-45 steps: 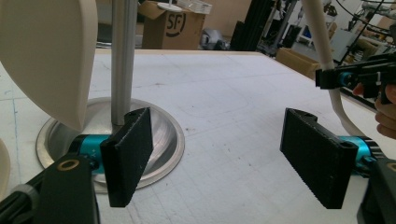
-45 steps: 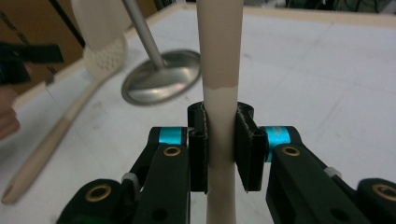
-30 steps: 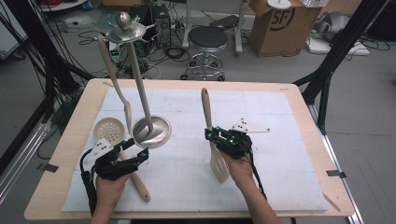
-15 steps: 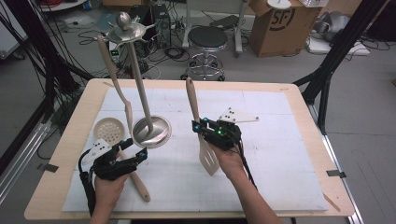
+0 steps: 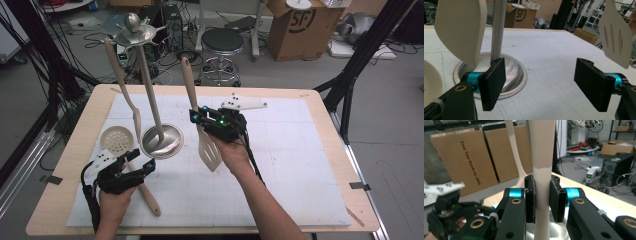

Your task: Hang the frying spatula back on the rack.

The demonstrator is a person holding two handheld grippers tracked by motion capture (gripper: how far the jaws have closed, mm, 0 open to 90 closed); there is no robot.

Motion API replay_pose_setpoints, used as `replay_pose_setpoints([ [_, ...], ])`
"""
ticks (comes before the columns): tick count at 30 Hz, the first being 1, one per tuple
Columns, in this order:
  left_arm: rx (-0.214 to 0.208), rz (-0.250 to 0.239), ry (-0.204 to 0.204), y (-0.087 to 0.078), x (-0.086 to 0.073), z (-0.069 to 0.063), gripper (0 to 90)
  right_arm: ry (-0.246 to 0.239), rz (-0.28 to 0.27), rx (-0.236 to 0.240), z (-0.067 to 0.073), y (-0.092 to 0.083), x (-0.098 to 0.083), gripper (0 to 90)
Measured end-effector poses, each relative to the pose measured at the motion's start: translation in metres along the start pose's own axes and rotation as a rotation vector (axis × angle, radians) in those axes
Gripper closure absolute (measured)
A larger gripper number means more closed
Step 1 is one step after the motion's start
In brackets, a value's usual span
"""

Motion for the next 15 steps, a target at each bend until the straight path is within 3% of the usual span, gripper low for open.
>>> replay_pose_setpoints([
  [7,0.001,-0.002,0.001,-0.002,0.0,0.0,26.1,-0.027,-0.021,0.029,0.012,0.012,0.024,77.8],
  [15,0.004,-0.009,-0.006,-0.003,0.0,0.001,26.2,-0.03,-0.025,0.051,0.019,0.022,0.033,77.8],
])
Point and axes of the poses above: each handheld gripper's, and its own axes: y roughly forward along the jaws, x roughly out of its top, z roughly to its left, the point moved 5 cm from there along y, roughly forward along the jaws, and after that the axes turned 6 degrees about -x, right-handed, at the moved point
